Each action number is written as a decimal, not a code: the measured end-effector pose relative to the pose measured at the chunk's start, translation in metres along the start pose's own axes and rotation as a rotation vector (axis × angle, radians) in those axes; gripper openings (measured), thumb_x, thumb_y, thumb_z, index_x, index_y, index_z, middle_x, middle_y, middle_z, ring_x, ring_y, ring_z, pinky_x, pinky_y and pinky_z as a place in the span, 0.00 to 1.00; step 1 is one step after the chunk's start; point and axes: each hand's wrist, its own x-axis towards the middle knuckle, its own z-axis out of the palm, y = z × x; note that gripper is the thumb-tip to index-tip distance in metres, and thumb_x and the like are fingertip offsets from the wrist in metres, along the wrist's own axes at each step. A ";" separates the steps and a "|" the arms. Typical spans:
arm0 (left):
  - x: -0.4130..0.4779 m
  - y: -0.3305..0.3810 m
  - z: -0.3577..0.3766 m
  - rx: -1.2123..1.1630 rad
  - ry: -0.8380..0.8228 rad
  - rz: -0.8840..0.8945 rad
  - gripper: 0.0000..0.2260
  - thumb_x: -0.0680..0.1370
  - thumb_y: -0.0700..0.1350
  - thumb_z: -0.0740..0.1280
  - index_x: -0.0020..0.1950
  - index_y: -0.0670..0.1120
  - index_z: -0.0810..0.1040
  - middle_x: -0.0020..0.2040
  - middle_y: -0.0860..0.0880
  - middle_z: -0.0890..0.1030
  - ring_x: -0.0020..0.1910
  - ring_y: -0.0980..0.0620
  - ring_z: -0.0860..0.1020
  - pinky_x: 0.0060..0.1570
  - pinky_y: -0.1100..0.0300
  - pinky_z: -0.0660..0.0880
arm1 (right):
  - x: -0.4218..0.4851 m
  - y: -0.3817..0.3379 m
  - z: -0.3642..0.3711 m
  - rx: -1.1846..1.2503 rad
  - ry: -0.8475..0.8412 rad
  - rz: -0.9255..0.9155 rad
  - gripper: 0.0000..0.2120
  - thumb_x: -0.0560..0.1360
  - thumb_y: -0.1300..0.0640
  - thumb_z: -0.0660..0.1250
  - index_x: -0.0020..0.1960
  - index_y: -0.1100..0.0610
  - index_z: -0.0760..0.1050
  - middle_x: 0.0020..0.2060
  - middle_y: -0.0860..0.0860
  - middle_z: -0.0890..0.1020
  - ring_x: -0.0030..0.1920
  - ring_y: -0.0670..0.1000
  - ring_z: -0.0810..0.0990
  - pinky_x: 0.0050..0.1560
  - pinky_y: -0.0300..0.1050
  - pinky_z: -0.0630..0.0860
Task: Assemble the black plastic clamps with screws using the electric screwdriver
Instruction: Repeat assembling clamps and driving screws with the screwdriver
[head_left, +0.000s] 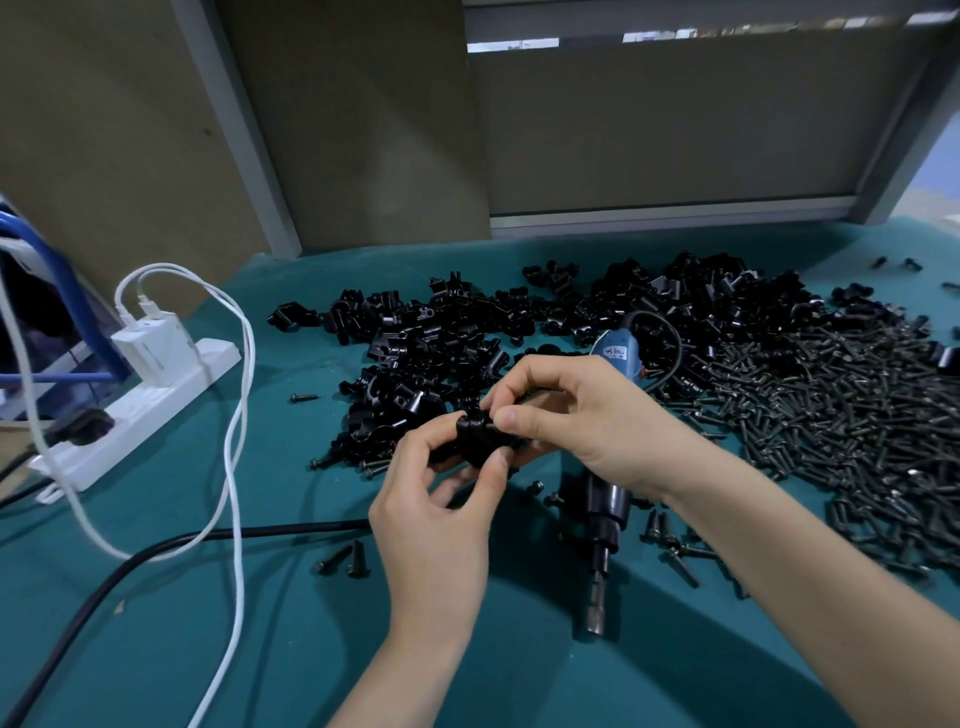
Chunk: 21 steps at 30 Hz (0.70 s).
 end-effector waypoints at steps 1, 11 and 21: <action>0.000 0.000 0.001 -0.012 -0.005 -0.029 0.14 0.72 0.40 0.75 0.48 0.59 0.80 0.49 0.49 0.85 0.48 0.51 0.84 0.48 0.65 0.79 | 0.001 0.000 0.000 -0.016 0.002 -0.004 0.04 0.75 0.64 0.69 0.43 0.58 0.78 0.47 0.62 0.82 0.45 0.62 0.83 0.49 0.57 0.81; 0.004 0.000 0.004 -0.203 0.020 -0.187 0.07 0.64 0.49 0.74 0.41 0.52 0.85 0.59 0.57 0.78 0.45 0.53 0.85 0.43 0.69 0.77 | 0.005 0.004 -0.010 -0.039 0.046 -0.023 0.01 0.74 0.65 0.70 0.45 0.61 0.80 0.39 0.51 0.83 0.39 0.49 0.82 0.41 0.41 0.81; 0.009 0.007 0.004 -0.448 -0.159 -0.289 0.04 0.63 0.46 0.74 0.35 0.51 0.81 0.39 0.47 0.83 0.39 0.54 0.81 0.40 0.66 0.77 | 0.005 0.008 -0.021 0.262 -0.041 0.046 0.06 0.76 0.68 0.65 0.45 0.60 0.79 0.35 0.48 0.82 0.37 0.45 0.78 0.40 0.35 0.77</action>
